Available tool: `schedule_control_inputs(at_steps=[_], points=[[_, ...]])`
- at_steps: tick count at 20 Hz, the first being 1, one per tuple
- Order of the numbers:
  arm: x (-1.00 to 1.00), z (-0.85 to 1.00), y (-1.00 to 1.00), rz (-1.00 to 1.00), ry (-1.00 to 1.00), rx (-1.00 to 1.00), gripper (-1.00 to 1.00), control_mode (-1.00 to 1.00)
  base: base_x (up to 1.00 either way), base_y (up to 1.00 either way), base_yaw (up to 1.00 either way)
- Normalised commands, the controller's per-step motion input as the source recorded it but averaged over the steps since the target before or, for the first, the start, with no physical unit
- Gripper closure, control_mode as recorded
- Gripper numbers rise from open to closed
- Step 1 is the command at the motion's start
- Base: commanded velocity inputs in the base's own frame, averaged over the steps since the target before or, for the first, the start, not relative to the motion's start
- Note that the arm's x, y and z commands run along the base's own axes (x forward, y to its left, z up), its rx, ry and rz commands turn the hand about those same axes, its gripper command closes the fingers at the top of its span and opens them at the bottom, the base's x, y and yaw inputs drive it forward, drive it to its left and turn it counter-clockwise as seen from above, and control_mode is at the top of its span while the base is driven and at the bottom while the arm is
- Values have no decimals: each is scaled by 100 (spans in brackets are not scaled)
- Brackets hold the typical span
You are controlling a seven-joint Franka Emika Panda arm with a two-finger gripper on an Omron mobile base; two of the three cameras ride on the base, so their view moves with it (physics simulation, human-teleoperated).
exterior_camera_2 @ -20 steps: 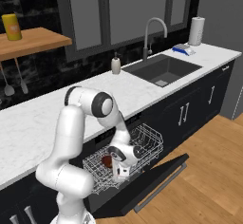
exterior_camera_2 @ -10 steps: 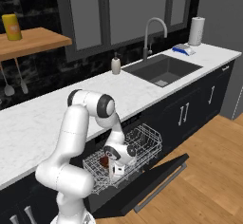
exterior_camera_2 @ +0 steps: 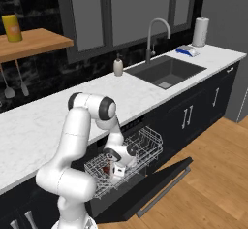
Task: Pick up the cup and bowl from the counter, place them in the dishwasher, and close the dishwasher door.
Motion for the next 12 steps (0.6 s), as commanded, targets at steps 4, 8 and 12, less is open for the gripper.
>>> schedule_control_inputs(at_steps=[4, 8, 12], points=[[-65, 2, -17, 0, -7, 2, -100, -100, 0, 0, 0], [-74, 74, -37, 0, -22, 14, -100, -100, 0, 0, 0], [-57, 100, -64, 0, -19, 29, -100, -100, 0, 0, 0]])
